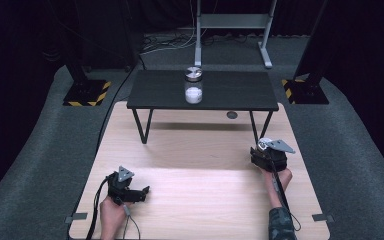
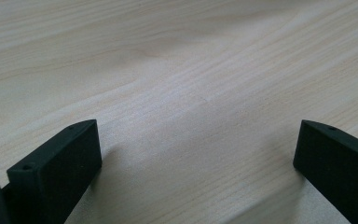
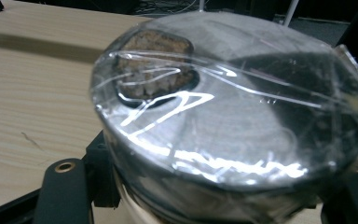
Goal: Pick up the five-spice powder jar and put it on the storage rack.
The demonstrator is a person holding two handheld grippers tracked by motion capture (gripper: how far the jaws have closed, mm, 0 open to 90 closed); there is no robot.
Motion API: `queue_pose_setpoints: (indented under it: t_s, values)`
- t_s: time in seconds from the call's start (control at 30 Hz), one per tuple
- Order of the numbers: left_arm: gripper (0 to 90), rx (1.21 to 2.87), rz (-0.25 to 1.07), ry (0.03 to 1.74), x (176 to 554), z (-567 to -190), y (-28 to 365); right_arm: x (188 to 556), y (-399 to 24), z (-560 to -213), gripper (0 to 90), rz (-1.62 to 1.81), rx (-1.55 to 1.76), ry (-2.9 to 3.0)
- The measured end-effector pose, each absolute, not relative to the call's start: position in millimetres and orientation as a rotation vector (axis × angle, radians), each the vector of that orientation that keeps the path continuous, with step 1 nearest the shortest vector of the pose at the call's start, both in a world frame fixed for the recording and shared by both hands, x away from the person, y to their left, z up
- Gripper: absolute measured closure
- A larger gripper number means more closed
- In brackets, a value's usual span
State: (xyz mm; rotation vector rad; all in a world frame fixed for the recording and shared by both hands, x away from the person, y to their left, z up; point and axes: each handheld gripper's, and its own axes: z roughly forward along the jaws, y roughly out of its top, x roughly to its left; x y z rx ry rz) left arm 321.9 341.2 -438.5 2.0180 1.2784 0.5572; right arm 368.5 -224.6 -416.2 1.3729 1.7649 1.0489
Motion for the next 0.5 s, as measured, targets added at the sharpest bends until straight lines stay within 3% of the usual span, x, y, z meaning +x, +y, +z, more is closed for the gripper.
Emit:
queue_pose_setpoints:
  t_s: [0.5]
  values:
    - [0.6, 2.018, 0.557, 1.278, 321.9, -438.5, 341.3, 362.6, -221.9, -393.8, 29.4, 1.056, 1.313, 1.780]
